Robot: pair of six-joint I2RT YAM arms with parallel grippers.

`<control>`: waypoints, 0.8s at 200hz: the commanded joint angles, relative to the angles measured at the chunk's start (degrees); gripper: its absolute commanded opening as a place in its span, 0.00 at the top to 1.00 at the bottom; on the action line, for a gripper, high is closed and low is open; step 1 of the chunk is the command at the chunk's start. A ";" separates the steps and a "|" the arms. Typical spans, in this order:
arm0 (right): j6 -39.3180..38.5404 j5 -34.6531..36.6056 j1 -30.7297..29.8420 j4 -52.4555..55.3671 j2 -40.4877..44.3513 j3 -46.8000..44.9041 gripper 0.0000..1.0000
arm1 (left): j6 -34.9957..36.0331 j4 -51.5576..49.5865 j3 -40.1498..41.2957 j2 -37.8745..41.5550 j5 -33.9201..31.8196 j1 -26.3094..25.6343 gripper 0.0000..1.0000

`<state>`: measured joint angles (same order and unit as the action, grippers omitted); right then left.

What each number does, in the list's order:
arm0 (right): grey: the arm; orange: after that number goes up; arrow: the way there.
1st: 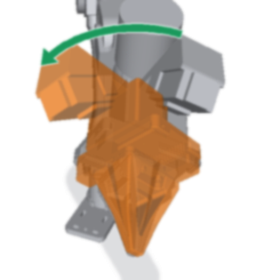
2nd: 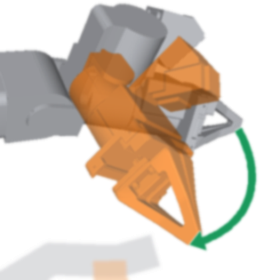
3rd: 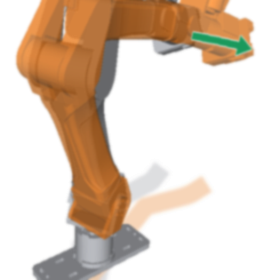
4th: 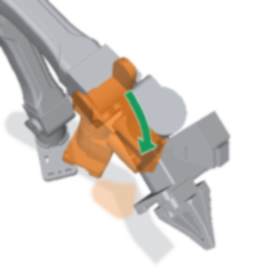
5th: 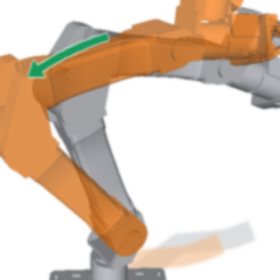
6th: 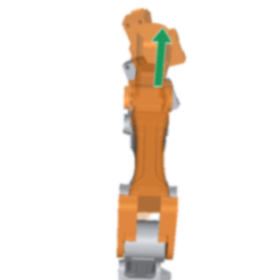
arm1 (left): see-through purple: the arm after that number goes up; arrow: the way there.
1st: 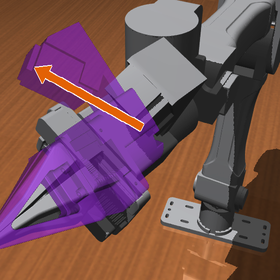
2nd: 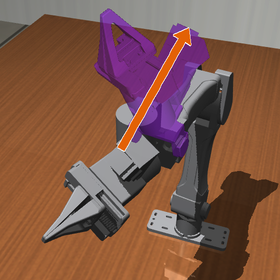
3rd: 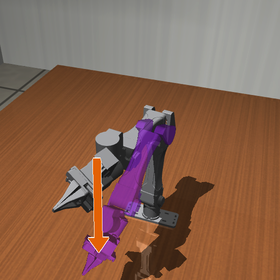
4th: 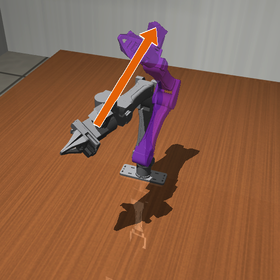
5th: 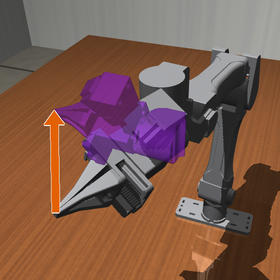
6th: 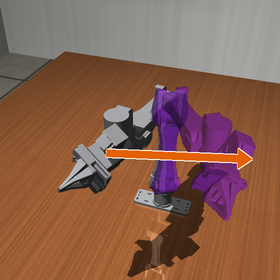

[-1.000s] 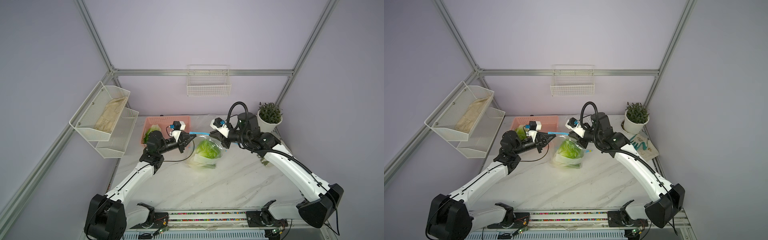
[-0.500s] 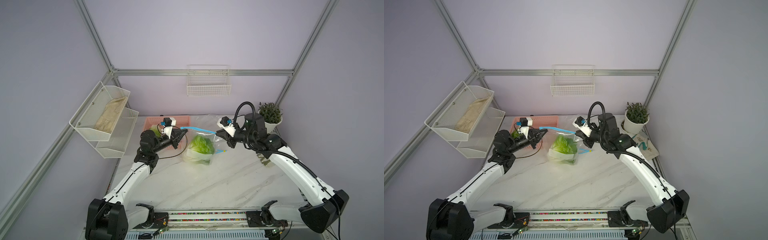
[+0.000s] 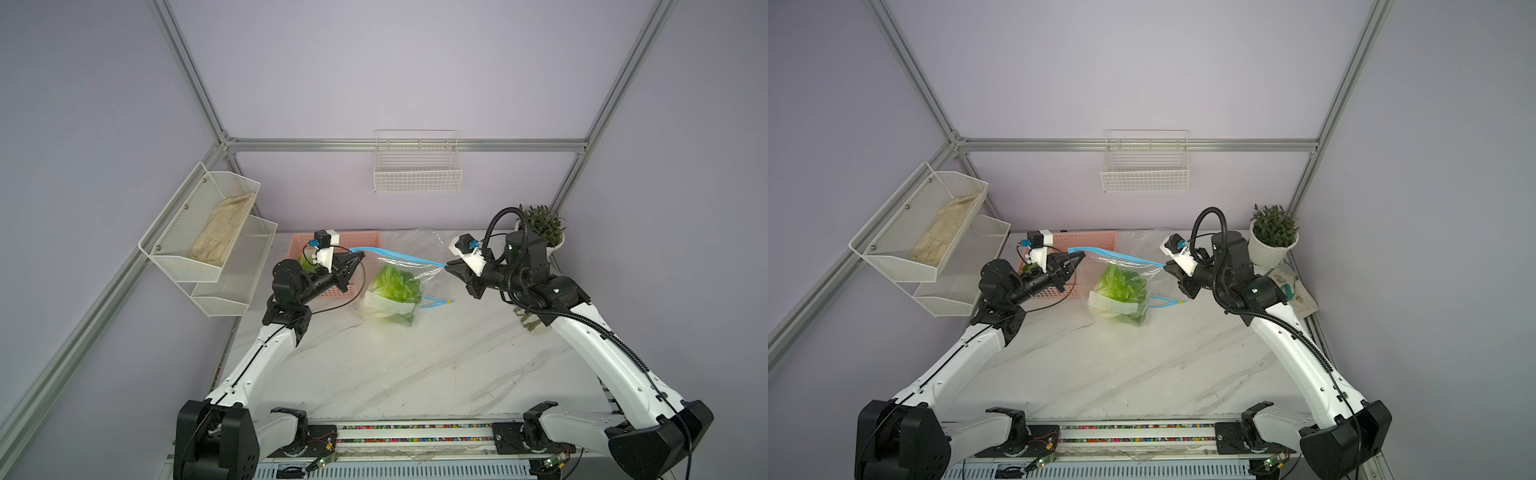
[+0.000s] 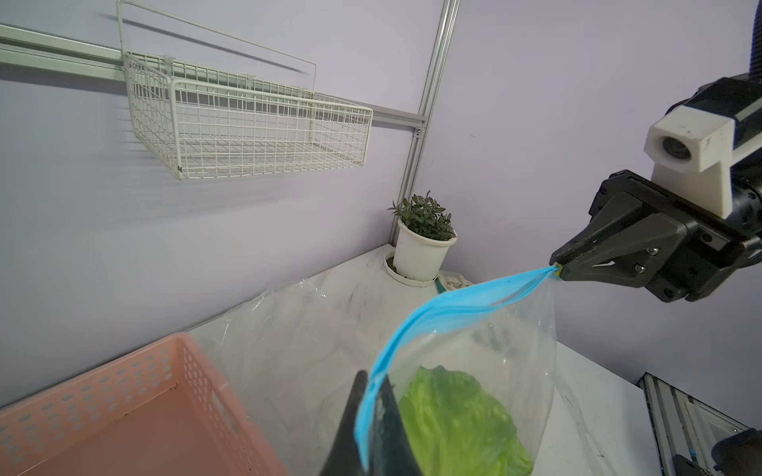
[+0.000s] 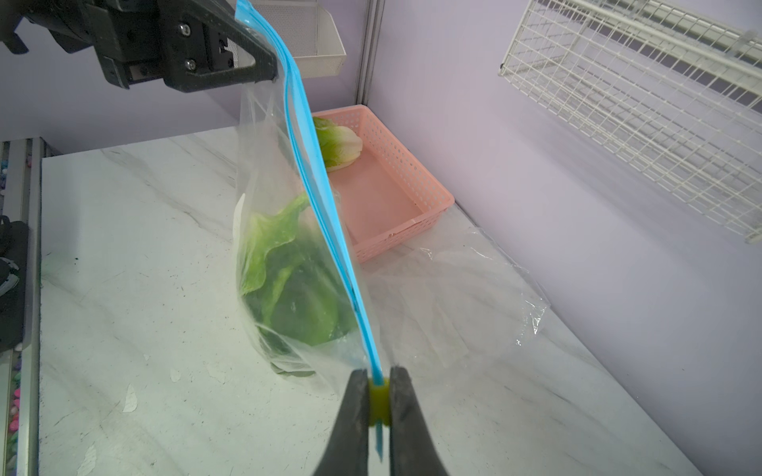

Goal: Open the zip-top bag and take out the chinese cabbages
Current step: Unzip the zipper on the zipper food storage bag.

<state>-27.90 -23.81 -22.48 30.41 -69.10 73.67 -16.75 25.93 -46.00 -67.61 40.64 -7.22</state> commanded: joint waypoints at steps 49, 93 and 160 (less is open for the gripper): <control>1.63 0.73 1.55 1.98 3.38 -0.73 0.86 | 0.61 3.93 -0.23 -0.81 0.20 2.11 1.00; 4.53 -6.84 1.56 -0.19 2.81 1.12 0.45 | 3.24 7.91 -0.37 -4.46 13.07 0.77 1.00; 1.82 -5.50 -7.00 0.67 -10.90 12.42 0.40 | 6.00 7.87 1.31 -3.23 13.47 0.28 1.00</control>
<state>-23.57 -30.37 -26.04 30.02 -74.56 81.78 -13.19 30.74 -46.00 -72.82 52.49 -6.79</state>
